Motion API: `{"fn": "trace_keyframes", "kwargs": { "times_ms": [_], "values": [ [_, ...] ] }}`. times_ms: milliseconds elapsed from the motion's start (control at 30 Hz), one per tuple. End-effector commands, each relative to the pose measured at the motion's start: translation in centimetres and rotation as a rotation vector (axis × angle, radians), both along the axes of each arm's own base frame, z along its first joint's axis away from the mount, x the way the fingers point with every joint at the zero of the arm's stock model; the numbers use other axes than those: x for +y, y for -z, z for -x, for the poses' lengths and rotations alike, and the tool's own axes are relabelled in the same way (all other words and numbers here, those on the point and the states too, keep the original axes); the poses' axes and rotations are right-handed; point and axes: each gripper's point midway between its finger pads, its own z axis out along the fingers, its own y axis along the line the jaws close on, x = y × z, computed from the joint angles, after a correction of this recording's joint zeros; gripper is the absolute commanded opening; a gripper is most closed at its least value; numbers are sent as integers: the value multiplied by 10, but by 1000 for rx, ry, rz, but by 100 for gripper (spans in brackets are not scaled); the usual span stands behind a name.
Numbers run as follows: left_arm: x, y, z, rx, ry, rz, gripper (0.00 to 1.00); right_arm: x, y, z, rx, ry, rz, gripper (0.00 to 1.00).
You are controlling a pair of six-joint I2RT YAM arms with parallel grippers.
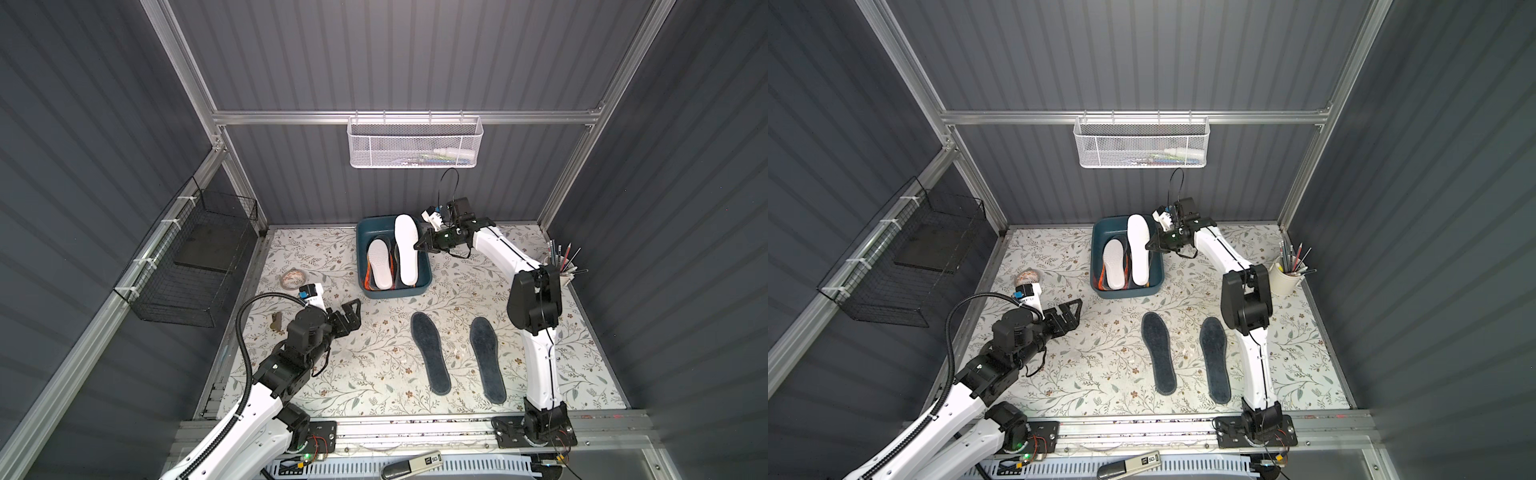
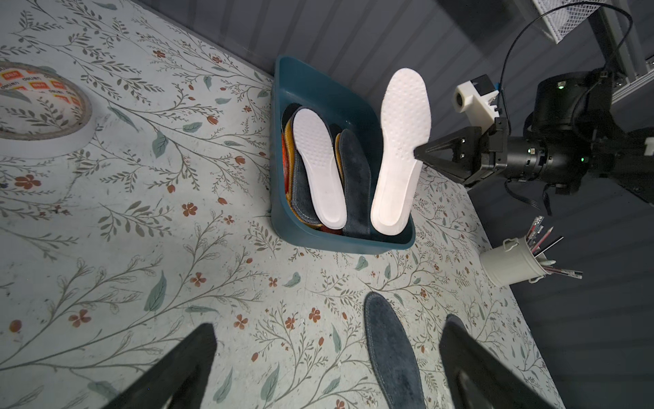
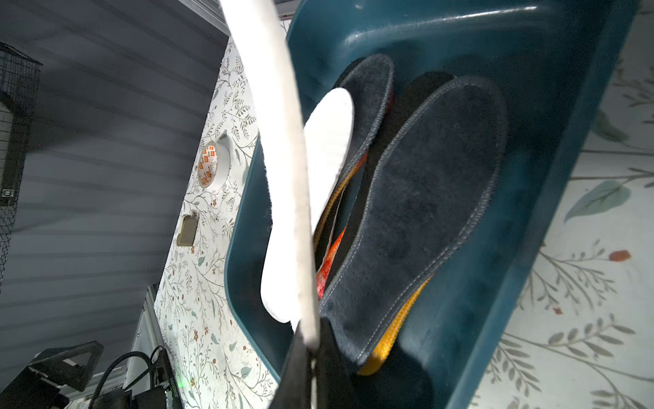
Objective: Put the insoles into the storage box
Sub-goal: Place the insole in the storage box.
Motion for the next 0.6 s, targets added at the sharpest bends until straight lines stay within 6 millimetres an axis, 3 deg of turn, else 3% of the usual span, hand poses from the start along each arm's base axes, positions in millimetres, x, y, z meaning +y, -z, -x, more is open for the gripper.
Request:
{"fn": "trace_keyframes", "kwargs": {
  "times_ms": [0,433,567],
  "values": [
    [-1,-1,-1,4,1,8,100,5,9,2,28,-47,-1,0],
    [-12,-3,-9,-2,22,39,100,6,51,-2,79,-55,62,1],
    [-12,-6,-11,-14,16,40,100,2,47,-9,52,-36,91,24]
  ]
}}
